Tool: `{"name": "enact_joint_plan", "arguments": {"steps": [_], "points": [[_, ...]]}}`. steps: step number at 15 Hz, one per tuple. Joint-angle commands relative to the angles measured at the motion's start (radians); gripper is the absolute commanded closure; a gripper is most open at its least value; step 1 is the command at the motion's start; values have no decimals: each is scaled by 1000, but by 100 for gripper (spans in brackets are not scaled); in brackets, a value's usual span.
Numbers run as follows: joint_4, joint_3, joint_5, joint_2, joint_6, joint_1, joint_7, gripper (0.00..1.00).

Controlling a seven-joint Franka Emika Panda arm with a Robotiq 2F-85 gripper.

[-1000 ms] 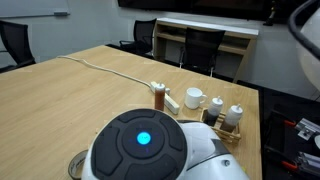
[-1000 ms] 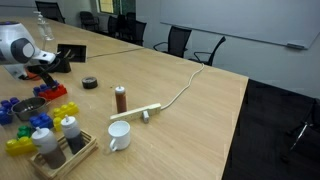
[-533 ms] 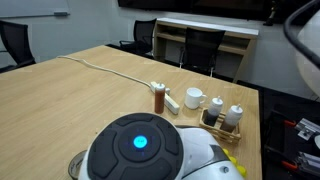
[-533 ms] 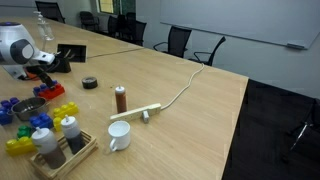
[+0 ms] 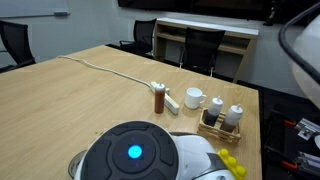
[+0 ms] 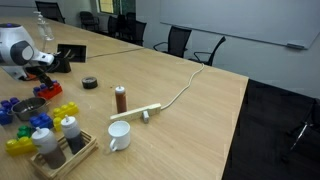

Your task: Align the blue and orange legos together then put the purple legos on top of the blue and orange legos

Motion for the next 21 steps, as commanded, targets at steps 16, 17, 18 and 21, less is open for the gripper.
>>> {"name": "enact_joint_plan", "arguments": {"steps": [16,17,18,21], "points": [[18,27,22,33,-49,-6,-233,0],[18,25,21,33,-52,-5,-245,0],[20,19,19,35,-56,-1,-251,0],[33,-29,-13,45,-61,32,-237,0]]}}
